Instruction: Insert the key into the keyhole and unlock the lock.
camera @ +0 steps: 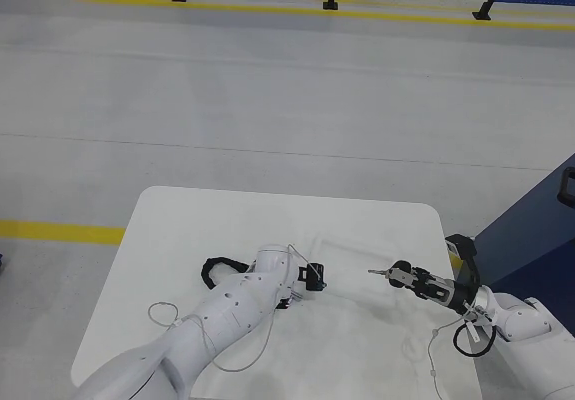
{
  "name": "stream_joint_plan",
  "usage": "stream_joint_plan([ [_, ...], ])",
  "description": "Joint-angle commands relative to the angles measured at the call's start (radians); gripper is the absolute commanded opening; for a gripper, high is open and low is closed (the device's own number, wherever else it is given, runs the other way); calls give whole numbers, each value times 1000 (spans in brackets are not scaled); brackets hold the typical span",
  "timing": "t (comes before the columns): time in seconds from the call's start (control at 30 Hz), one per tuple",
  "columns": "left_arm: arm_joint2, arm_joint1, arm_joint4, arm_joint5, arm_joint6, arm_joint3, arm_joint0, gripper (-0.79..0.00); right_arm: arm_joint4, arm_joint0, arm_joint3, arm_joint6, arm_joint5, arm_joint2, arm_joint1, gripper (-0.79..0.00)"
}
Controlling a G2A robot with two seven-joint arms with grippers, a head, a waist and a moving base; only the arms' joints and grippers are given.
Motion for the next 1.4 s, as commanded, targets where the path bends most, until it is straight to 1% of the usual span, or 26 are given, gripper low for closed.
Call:
stream_joint_plan([
  [0.0,1,-5,1,-4,3,12,-2,-625,0,0,0,0,0,0,0,-785],
  [0.07,3,-10,2,-8,5,21,-5,-702,0,0,0,0,0,0,0,-785],
  [0.1,4,-13,3,-12,5,26,-6,-785,0,0,0,0,0,0,0,-785],
  [0.3,9,-26,11,-17,11,53,-10,-785,0,0,0,0,0,0,0,-785],
  [0.4,9,-30,23,3,27,63,-9,-785,0,0,0,0,0,0,0,-785],
  [0.53,5,-24,55,54,60,56,0,-785,0,0,0,0,0,0,0,-785],
  [0.63,-7,-11,81,93,80,35,14,-785,0,0,0,0,0,0,0,-785],
  [0.73,-30,11,106,132,102,-6,34,-785,0,0,0,0,0,0,0,-785],
  [0.83,-57,41,144,154,112,-71,62,-785,0,0,0,0,0,0,0,-785],
  [0.97,-120,89,180,173,70,-180,111,-785,0,0,0,0,0,0,0,-785],
  [1.17,-236,167,239,127,8,-388,213,-785,0,0,0,0,0,0,0,-785],
  [1.37,-359,234,292,39,26,-608,336,-785,0,0,0,0,0,0,0,-785],
])
